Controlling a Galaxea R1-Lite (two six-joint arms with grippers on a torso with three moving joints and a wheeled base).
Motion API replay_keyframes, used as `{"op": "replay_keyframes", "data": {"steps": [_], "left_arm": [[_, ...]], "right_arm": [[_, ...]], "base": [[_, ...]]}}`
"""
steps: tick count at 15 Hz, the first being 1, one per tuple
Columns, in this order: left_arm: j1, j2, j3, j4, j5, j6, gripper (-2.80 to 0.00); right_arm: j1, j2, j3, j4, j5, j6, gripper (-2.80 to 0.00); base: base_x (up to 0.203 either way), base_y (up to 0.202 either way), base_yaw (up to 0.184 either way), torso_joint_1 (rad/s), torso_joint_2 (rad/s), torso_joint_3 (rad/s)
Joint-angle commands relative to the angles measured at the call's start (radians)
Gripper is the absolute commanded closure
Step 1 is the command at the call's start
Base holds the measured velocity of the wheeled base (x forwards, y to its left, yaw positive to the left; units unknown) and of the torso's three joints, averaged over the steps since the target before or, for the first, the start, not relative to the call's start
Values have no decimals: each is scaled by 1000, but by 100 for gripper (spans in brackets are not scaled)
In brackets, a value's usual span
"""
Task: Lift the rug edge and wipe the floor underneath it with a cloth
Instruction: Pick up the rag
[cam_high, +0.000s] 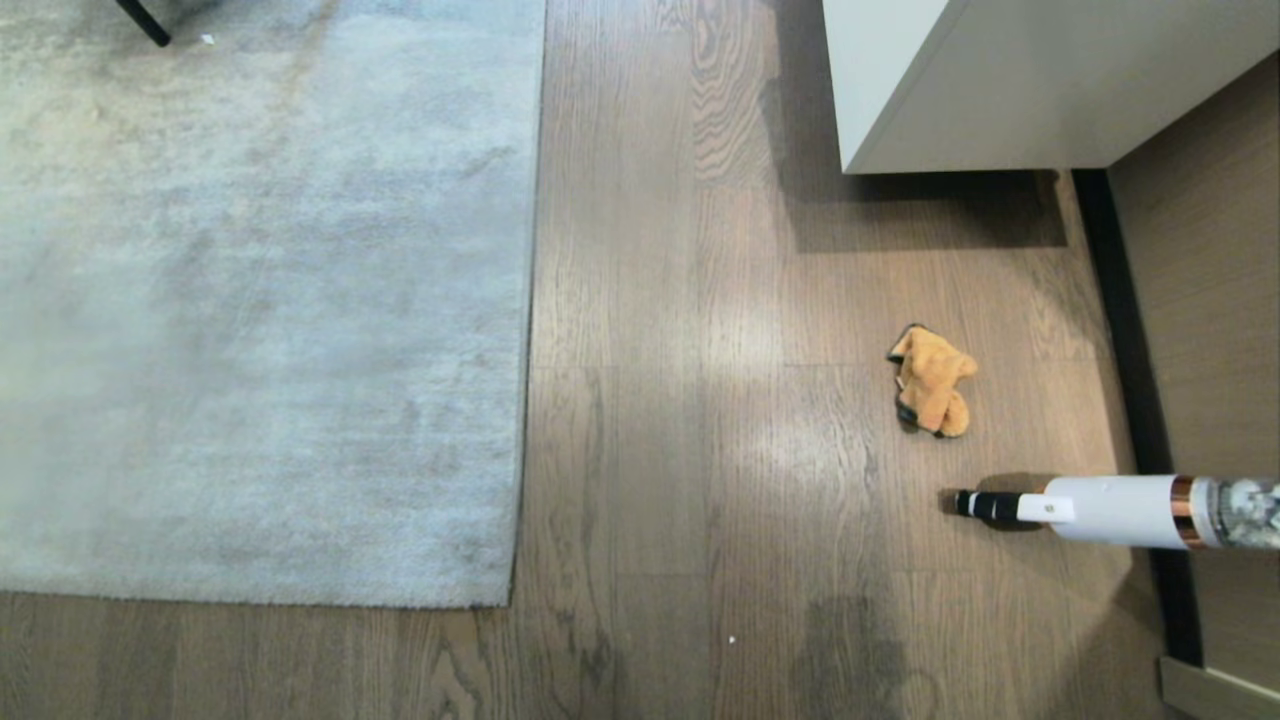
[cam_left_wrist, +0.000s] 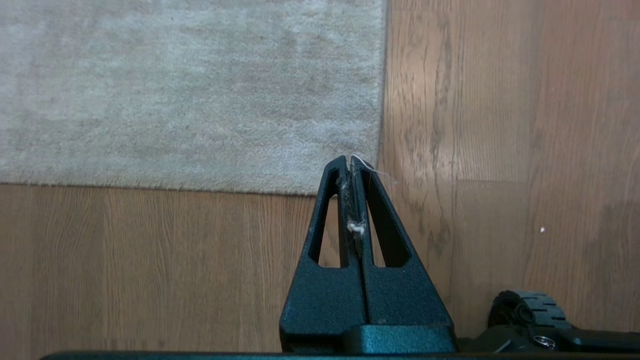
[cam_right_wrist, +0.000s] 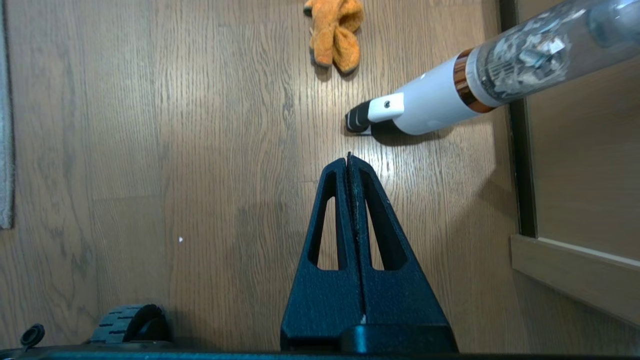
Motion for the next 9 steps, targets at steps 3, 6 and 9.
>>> {"op": "replay_keyframes", "data": {"steps": [3,6,9], "left_arm": [[0,0,0,1,1,0,0],[0,0,0,2,-5,0,0],[0,0,0,1,-3,0,0]], "right_arm": [[0,0,0,0,0,1,0],[0,0,0,0,0,1,0],[0,0,0,0,0,1,0]], "base": [[0,0,0,2,6,-199],[0,0,0,2,3,-193],[0,0,0,1,4,-195]]}}
